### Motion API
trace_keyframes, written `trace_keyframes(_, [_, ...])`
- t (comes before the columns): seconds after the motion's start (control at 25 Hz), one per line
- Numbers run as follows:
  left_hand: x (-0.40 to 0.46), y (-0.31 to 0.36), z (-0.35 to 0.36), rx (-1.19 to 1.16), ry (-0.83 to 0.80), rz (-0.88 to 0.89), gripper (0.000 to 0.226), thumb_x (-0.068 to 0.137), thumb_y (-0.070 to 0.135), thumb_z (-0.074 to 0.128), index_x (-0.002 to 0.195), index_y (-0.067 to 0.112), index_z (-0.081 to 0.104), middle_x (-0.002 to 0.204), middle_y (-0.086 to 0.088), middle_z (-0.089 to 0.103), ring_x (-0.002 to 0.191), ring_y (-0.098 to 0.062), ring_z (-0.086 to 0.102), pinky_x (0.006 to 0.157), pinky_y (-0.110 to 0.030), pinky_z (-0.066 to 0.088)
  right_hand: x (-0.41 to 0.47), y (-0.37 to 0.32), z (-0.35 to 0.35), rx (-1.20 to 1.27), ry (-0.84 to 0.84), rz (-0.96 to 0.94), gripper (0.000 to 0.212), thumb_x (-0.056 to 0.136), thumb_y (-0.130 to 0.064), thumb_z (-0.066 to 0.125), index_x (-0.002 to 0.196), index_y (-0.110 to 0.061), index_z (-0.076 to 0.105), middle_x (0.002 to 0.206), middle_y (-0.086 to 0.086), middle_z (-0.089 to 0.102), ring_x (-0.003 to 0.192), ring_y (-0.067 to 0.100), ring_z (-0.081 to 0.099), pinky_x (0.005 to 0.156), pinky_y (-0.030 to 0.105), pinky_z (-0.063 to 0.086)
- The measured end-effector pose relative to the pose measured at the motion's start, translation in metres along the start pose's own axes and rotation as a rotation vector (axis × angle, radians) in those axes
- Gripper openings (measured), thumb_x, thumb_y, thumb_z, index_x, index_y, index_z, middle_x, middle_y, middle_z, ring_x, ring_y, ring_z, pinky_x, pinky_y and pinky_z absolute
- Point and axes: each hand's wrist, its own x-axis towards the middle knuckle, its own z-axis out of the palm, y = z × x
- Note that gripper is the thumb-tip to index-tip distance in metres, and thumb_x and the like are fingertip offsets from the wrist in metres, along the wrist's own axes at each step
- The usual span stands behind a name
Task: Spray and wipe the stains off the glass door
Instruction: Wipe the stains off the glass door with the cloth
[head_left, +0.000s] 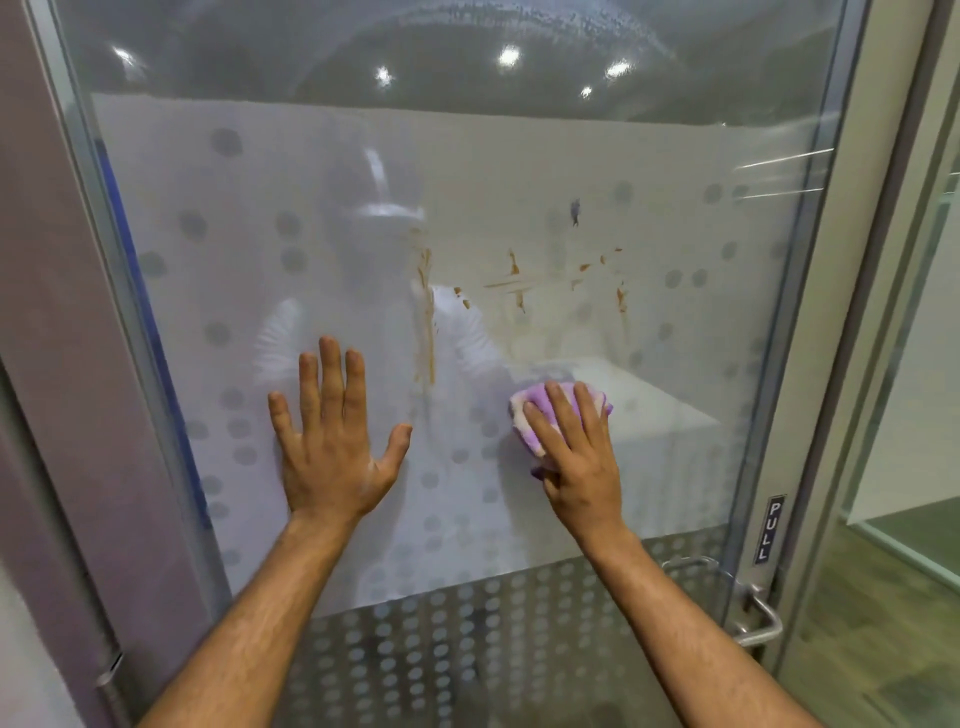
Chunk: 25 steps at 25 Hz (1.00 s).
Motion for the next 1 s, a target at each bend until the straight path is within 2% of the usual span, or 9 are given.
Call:
trace_keyframes(0.12, [-0.001, 0.000, 0.001, 0.006, 0.003, 0.002, 0.098, 0.096, 0.068, 0.036, 0.170, 0.013, 0.002, 0.178, -0.008, -0.009, 0.165, -0.026, -0.009, 0.130, -0.054, -0.011, 0.004, -0.012, -0.010, 0.326, 0.086, 0.354, 0.093, 0.070, 0.010, 0.071, 0.153, -0.020, 0.039, 0.163, -0.001, 0.031, 0.156, 0.025, 0.014, 0.121, 0.057, 0.026])
trace_keyframes(0.2, [0.000, 0.000, 0.002, 0.006, 0.005, -0.004, 0.098, 0.096, 0.067, 0.036, 0.170, 0.012, 0.003, 0.179, -0.009, -0.007, 0.165, -0.026, -0.008, 0.130, -0.056, -0.009, 0.013, -0.023, -0.017, 0.542, 0.213, 0.464, 0.080, 0.079, 0.008, 0.055, 0.151, -0.024, 0.044, 0.162, -0.008, 0.036, 0.155, 0.015, 0.020, 0.124, 0.040, 0.024])
trace_keyframes(0.32, [-0.001, 0.000, 0.002, 0.001, 0.002, 0.001, 0.098, 0.095, 0.067, 0.036, 0.170, 0.012, 0.004, 0.179, -0.010, -0.005, 0.166, -0.027, -0.006, 0.130, -0.057, -0.007, 0.042, -0.036, -0.034, 0.661, 0.309, 0.451, 0.074, 0.082, 0.005, 0.051, 0.147, -0.030, 0.048, 0.153, -0.012, 0.047, 0.145, 0.012, 0.041, 0.117, 0.024, 0.035])
trace_keyframes(0.44, [-0.001, 0.000, 0.001, -0.002, 0.004, 0.000, 0.098, 0.095, 0.067, 0.037, 0.170, 0.013, 0.004, 0.179, -0.010, -0.003, 0.166, -0.028, -0.005, 0.130, -0.058, -0.003, 0.069, -0.064, -0.032, 0.614, 0.306, 0.343, 0.065, 0.083, -0.001, 0.057, 0.143, -0.024, 0.054, 0.143, 0.000, 0.049, 0.132, 0.018, 0.049, 0.108, 0.016, 0.038])
trace_keyframes(0.52, [-0.002, 0.001, 0.002, 0.010, 0.013, 0.004, 0.098, 0.095, 0.067, 0.037, 0.170, 0.013, 0.005, 0.179, -0.011, -0.001, 0.166, -0.028, -0.004, 0.130, -0.059, -0.002, 0.079, -0.088, -0.020, 0.509, 0.231, 0.333, 0.063, 0.082, -0.011, 0.051, 0.144, -0.023, 0.054, 0.137, 0.004, 0.044, 0.124, 0.023, 0.044, 0.105, 0.019, 0.038])
trace_keyframes(0.6, [-0.001, 0.000, 0.004, 0.007, 0.015, 0.007, 0.097, 0.097, 0.069, 0.033, 0.170, 0.013, 0.004, 0.179, -0.011, -0.002, 0.166, -0.029, -0.003, 0.130, -0.058, -0.002, 0.085, -0.108, -0.006, 0.383, 0.173, 0.341, 0.064, 0.083, -0.020, 0.047, 0.147, -0.023, 0.051, 0.136, 0.005, 0.043, 0.120, 0.026, 0.040, 0.100, 0.030, 0.043])
trace_keyframes(0.68, [-0.001, -0.001, 0.005, 0.008, 0.015, 0.016, 0.095, 0.099, 0.072, 0.025, 0.170, 0.013, 0.003, 0.178, -0.011, -0.004, 0.166, -0.029, -0.004, 0.130, -0.058, -0.004, 0.084, -0.118, 0.007, 0.225, 0.147, 0.210, 0.063, 0.085, -0.026, 0.061, 0.147, -0.021, 0.051, 0.137, 0.010, 0.045, 0.118, 0.031, 0.044, 0.094, 0.038, 0.046])
trace_keyframes(0.76, [-0.001, -0.001, 0.005, 0.014, 0.006, 0.024, 0.096, 0.098, 0.073, 0.024, 0.170, 0.013, 0.001, 0.178, -0.011, -0.008, 0.166, -0.028, -0.007, 0.130, -0.057, -0.006, 0.076, -0.120, 0.018, 0.098, 0.098, 0.054, 0.077, 0.075, -0.031, 0.080, 0.146, -0.023, 0.051, 0.140, 0.009, 0.043, 0.120, 0.034, 0.045, 0.090, 0.043, 0.044])
trace_keyframes(1.0, [-0.001, -0.001, 0.002, 0.012, -0.006, 0.017, 0.098, 0.096, 0.070, 0.033, 0.170, 0.014, -0.001, 0.178, -0.010, -0.009, 0.165, -0.028, -0.009, 0.129, -0.057, -0.005, 0.049, -0.094, 0.017, 0.010, -0.007, -0.106, 0.104, 0.047, -0.035, 0.096, 0.142, -0.030, 0.054, 0.141, 0.002, 0.041, 0.125, 0.028, 0.044, 0.086, 0.043, 0.041])
